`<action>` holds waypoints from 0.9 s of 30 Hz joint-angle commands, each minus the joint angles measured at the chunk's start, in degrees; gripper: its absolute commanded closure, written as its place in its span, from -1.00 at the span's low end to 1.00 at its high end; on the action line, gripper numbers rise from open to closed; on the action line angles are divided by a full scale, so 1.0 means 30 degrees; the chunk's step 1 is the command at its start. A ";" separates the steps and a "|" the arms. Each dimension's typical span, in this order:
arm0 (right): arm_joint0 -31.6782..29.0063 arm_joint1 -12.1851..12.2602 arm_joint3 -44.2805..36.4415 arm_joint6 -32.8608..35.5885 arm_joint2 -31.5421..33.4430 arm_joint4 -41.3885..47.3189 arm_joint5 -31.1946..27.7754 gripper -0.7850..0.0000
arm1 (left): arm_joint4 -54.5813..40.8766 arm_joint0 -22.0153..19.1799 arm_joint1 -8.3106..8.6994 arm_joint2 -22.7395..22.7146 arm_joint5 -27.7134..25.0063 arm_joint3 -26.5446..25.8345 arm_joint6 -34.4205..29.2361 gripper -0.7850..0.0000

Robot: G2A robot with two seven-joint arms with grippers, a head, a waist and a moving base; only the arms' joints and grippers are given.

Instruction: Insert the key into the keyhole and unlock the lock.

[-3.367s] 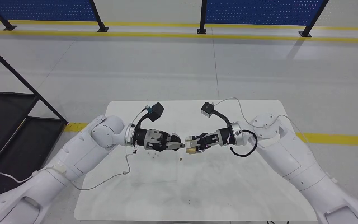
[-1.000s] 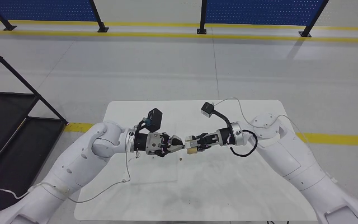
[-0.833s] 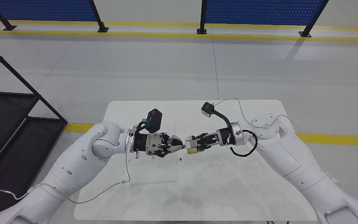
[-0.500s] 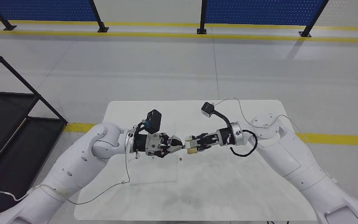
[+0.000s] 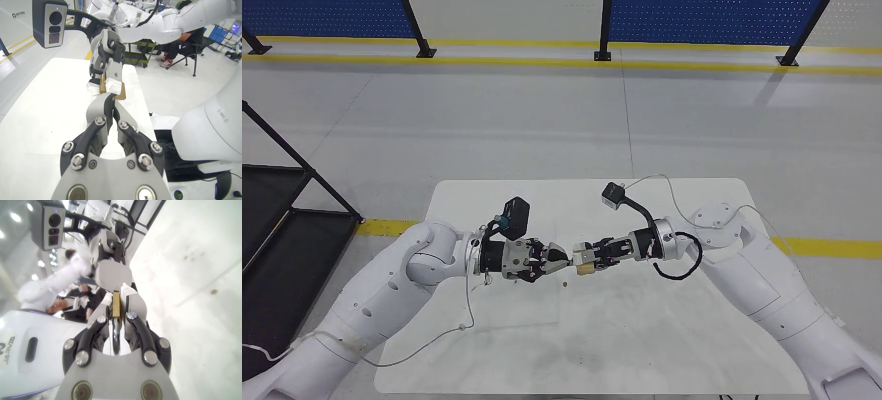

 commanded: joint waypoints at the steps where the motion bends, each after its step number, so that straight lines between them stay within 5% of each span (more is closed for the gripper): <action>1: 0.0000 0.0000 0.0000 0.0000 0.0000 0.0000 0.0000 1.00 | 0.0000 0.0000 0.0000 0.0000 0.0000 0.0000 0.0000 1.00; 27: 0.0000 0.0000 0.0000 0.0000 0.0000 0.0000 0.0000 1.00 | 0.3486 0.1170 -0.0224 -0.1136 0.0837 -0.1048 0.2313 1.00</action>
